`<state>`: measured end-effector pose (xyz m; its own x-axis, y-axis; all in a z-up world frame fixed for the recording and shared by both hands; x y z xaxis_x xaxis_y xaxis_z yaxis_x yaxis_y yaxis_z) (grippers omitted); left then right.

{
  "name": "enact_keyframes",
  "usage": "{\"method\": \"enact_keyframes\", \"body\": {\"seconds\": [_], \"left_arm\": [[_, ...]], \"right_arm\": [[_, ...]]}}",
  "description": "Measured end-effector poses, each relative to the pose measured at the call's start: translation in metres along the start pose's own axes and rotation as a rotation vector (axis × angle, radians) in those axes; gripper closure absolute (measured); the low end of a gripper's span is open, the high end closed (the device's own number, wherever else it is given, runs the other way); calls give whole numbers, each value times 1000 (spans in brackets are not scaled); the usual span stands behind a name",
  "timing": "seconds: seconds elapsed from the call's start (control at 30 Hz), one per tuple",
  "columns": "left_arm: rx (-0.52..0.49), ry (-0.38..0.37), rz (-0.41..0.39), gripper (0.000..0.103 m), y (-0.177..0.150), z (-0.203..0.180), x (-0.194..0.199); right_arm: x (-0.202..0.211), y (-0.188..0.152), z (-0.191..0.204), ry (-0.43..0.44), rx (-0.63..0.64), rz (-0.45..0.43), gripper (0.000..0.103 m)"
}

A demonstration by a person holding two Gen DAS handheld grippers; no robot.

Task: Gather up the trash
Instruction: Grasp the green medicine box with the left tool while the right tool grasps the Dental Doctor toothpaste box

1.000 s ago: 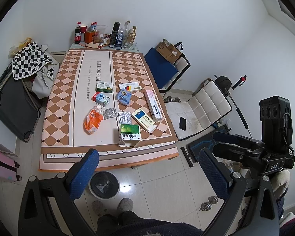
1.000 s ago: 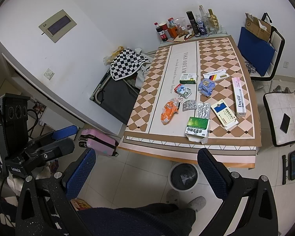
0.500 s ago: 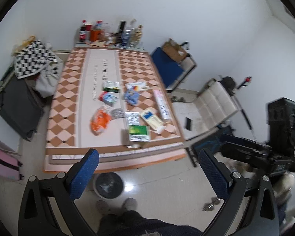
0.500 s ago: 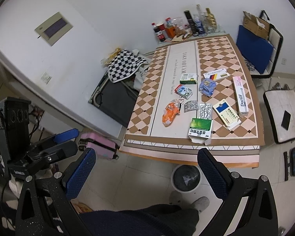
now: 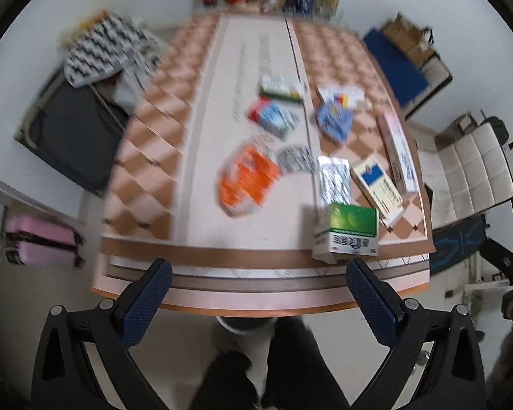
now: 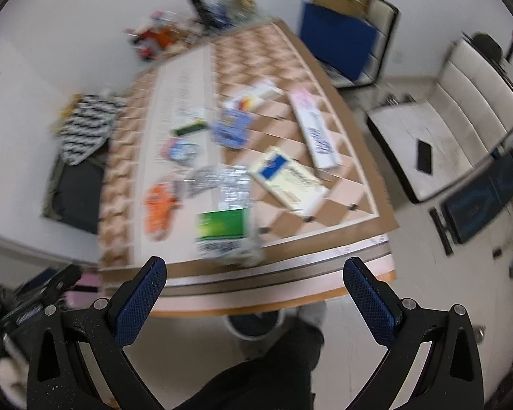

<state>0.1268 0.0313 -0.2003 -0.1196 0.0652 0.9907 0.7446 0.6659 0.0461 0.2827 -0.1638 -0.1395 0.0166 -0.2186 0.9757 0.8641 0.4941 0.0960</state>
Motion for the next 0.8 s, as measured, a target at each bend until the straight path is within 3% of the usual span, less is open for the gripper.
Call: {"method": "enact_keyframes", "body": {"seconds": [0.13,0.23,0.43,0.57,0.67,0.8], "left_arm": [[-32,-84,118,0,29,-38,-44],[-71,-41,195,0,46,-72,-80],[-27,35,361,0,68,-105,-147],[-1,62,387,1,77,-110,-168],[39,77,391,14,83,-107,-176],[64,118,344,15,92,-100,-171]], "right_arm": [[-61,51,-47,-39,-56,83,0],[-98,86,-84,-41,-68,165,0],[-143,137,-126,-32,-45,273,0],[-164,164,-131,-27,-19,311,0],[-177,186,-128,-20,-8,313,0],[-196,213,-117,-18,9,308,1]]}}
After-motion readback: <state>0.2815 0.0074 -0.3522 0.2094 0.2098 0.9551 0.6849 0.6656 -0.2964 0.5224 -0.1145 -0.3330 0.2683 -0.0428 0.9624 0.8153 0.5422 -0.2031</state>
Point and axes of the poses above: each gripper's, at about its wrist camera, not at the fingertips, and x roughly against the way its jaws point, z to its left, y to its top, the point moved 1 cm from there along -x, roughly the way its jaws point, and after that the axes turned 13 degrees about z, right-handed, at the moved point
